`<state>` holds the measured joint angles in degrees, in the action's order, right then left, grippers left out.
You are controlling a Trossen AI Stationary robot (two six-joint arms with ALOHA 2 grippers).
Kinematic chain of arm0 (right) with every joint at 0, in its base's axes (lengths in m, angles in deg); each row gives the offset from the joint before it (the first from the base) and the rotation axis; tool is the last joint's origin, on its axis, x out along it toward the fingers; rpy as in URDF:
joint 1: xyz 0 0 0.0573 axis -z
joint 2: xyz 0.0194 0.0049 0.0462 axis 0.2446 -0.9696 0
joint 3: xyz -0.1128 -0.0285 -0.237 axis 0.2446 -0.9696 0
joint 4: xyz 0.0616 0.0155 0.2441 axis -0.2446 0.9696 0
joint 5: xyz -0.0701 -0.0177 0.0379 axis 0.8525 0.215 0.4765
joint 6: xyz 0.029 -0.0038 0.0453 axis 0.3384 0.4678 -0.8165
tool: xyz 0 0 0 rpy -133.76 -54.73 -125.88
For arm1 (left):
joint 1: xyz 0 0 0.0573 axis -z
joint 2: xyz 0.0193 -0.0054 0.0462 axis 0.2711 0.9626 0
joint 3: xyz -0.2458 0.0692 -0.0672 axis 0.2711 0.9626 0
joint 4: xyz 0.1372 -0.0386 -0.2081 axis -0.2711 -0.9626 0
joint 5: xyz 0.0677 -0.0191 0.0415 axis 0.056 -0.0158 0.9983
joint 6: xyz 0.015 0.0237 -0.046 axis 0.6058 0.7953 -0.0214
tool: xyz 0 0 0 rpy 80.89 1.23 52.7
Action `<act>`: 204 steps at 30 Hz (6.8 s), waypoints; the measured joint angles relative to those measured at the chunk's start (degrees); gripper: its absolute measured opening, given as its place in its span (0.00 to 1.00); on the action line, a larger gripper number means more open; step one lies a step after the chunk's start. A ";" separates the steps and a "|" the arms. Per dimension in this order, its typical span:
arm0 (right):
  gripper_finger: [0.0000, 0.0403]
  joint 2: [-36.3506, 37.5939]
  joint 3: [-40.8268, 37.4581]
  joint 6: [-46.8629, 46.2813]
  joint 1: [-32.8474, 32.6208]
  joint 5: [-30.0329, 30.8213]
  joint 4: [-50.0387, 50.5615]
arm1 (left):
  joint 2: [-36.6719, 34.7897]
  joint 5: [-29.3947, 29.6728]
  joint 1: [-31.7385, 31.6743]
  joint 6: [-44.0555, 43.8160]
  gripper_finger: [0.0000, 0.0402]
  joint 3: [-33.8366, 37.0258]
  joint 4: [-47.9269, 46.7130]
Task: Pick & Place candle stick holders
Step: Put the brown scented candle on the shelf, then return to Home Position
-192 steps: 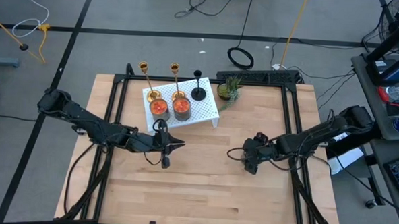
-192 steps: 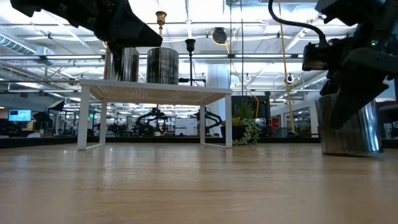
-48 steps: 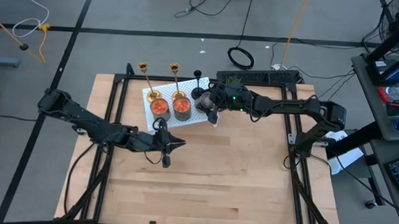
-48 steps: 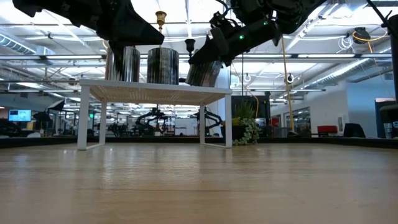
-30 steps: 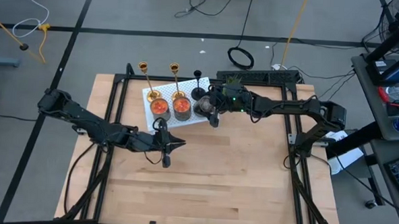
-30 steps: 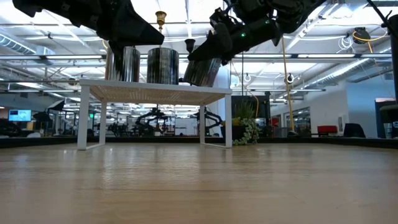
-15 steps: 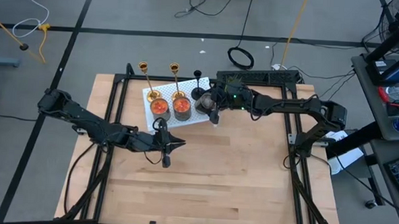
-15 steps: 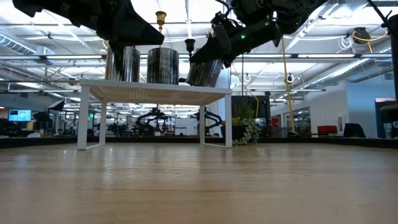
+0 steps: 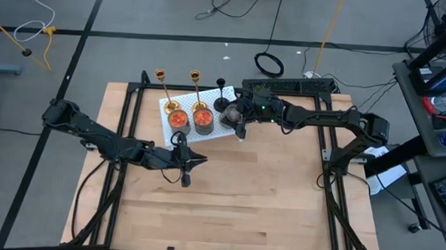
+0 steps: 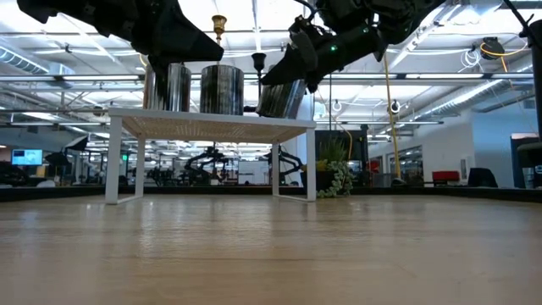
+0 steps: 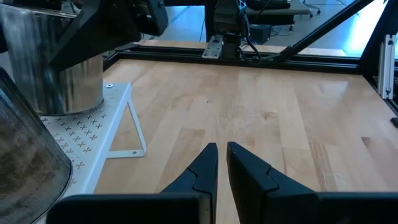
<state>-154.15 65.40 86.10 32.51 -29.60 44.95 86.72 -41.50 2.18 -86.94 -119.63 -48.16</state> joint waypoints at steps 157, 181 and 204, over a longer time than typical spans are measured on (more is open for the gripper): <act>0.00 6.92 -25.38 -10.19 -3.69 6.36 -25.79 | 0.02 1.66 -0.04 1.31 0.10 -0.02 3.73; 0.00 42.33 -25.46 1.31 -11.52 6.08 5.80 | -25.13 6.19 2.03 10.92 0.10 -0.02 -15.37; 0.00 69.63 -47.14 -0.51 -11.45 6.23 3.46 | -52.84 -15.03 -2.04 18.64 0.10 10.73 -27.76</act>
<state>-84.52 18.26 85.60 21.05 -23.37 48.41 33.89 -56.54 0.14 -68.29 -108.90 -75.92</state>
